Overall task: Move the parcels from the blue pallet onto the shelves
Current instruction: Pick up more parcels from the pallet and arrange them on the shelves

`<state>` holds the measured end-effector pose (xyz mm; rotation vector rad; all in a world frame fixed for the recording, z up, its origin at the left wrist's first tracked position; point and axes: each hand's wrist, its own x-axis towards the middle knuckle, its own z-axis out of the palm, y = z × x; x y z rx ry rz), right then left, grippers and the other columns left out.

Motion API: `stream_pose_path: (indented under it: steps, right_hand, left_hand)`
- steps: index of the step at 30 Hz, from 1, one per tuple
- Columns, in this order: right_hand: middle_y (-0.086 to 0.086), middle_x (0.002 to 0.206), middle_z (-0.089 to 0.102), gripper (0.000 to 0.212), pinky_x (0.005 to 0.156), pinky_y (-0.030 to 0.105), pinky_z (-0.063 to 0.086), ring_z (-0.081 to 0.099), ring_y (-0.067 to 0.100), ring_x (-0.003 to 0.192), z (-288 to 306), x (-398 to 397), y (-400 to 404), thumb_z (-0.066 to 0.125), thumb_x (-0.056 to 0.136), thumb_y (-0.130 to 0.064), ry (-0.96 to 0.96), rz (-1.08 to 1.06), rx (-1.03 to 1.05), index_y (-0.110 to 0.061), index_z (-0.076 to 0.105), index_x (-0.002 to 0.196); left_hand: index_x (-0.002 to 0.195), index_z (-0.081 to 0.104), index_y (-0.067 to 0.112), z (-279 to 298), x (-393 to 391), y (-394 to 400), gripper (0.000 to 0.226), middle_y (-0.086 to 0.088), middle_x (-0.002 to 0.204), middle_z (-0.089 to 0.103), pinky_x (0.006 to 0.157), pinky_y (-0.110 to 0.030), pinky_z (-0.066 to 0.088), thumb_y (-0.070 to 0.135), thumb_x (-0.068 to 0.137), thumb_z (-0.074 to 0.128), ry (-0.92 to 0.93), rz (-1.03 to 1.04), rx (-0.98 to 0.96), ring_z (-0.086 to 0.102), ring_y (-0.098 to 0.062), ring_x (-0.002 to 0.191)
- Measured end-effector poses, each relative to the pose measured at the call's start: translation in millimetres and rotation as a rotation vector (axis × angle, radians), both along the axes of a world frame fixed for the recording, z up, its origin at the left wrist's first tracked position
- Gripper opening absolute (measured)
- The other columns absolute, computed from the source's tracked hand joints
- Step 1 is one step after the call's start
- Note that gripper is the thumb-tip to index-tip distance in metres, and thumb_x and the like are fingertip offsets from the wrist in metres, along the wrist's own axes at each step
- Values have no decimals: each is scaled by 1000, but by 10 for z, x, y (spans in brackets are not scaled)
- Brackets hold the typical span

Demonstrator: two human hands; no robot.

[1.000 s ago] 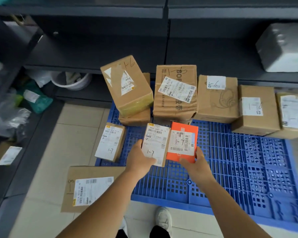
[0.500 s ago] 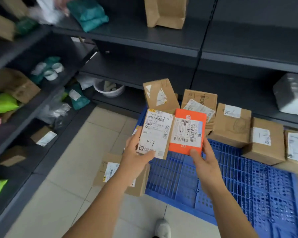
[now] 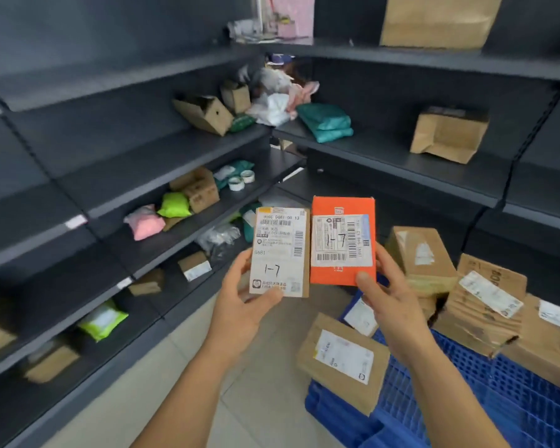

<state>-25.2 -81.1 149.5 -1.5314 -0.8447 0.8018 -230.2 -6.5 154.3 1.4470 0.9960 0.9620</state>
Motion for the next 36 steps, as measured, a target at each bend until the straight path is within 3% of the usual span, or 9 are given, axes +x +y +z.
stream_pose_path:
  steps: [5,9,12,15,20,24,27,33,36]
  right_hand:
    - [-21,125,58,51,97,33,44,58,0,108,303,-1051,332,60,93,-28,-19,125,72,-61,39,127]
    - [-24,122,58,52,89,24,42,58,-5,102,478,-1848,543,61,93,-24,-20,222,119,-55,41,131]
    - [-22,120,60,49,88,24,46,60,-10,97,562,-2416,671,60,93,-19,-33,289,160,-49,47,130]
    - [-17,120,59,48,77,13,45,59,-12,94,609,-2919,807,59,94,-17,-47,338,184,-41,46,133]
    - [-13,122,60,45,99,44,48,59,11,113,646,-3621,1122,61,92,-26,-54,429,182,-54,46,123]
    - [-14,122,59,45,96,35,44,54,11,116,744,-4137,1441,59,94,-27,-84,527,192,-53,43,126]
    - [-13,119,60,43,85,28,43,56,5,106,746,-4501,1743,58,95,-26,-101,605,191,-50,44,129]
    - [-14,107,56,50,93,37,45,51,10,105,500,-5208,2625,60,93,-32,-169,731,84,-42,42,138]
    - [-10,112,58,52,91,36,46,53,9,100,359,-5537,3182,63,91,-31,-197,822,19,-40,41,137]
  left_hand:
    - [130,49,31,258,-1100,41,62,22,108,67,74,-12,51,-2,82,70,-21,170,76,64,0,98]
    - [127,50,39,411,-1931,14,62,26,107,65,80,-17,52,3,82,71,-14,311,127,62,2,99]
    - [124,48,42,534,-2477,-34,61,36,99,64,72,-9,50,0,84,68,-27,393,132,61,12,92]
    - [126,48,41,631,-2964,-58,62,34,102,65,70,-10,51,0,84,68,-33,472,144,62,9,94]
    - [118,50,48,761,-3611,-30,60,35,104,63,69,-7,49,1,84,68,-21,592,170,58,13,99]
    - [116,48,50,782,-4058,92,57,39,99,62,68,-7,50,6,85,68,0,718,166,58,11,99]
    - [115,45,51,750,-4374,275,55,33,102,62,69,-11,51,10,86,67,27,792,148,58,11,98]
    - [127,32,51,513,-4954,956,67,29,114,51,76,-14,46,19,84,72,106,914,63,48,2,110]
    - [137,33,42,400,-5241,1394,75,24,123,51,101,-31,45,19,79,76,178,962,-6,44,-1,120]
